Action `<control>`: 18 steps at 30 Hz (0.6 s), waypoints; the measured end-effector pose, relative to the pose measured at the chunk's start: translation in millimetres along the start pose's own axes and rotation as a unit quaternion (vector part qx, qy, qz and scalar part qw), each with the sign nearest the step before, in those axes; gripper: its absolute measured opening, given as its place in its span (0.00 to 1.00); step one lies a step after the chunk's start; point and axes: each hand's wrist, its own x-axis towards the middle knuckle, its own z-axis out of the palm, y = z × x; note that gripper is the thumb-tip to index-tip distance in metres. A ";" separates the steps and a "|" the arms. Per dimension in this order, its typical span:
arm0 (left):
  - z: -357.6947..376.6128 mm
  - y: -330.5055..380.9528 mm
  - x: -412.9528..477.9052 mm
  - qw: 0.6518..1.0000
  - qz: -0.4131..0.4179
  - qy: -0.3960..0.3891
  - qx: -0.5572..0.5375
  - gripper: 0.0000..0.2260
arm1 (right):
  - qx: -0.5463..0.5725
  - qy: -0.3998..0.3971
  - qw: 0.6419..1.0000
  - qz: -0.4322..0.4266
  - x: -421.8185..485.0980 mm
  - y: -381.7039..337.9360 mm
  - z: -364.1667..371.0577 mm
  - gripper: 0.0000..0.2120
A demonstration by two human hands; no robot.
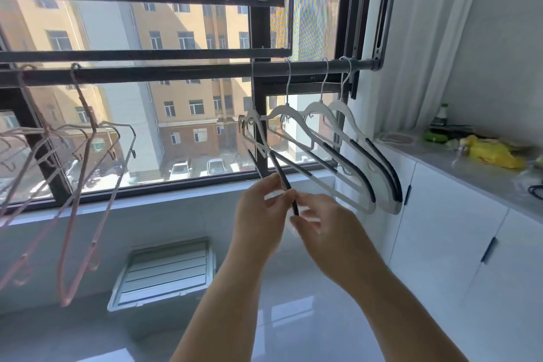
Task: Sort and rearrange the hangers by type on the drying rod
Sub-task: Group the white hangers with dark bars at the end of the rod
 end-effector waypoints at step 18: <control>6.0 -0.2 -2.0 0.998 -0.022 0.002 0.053 0.10 | -0.040 0.087 0.992 0.078 52.3 38.8 -16.9 0.14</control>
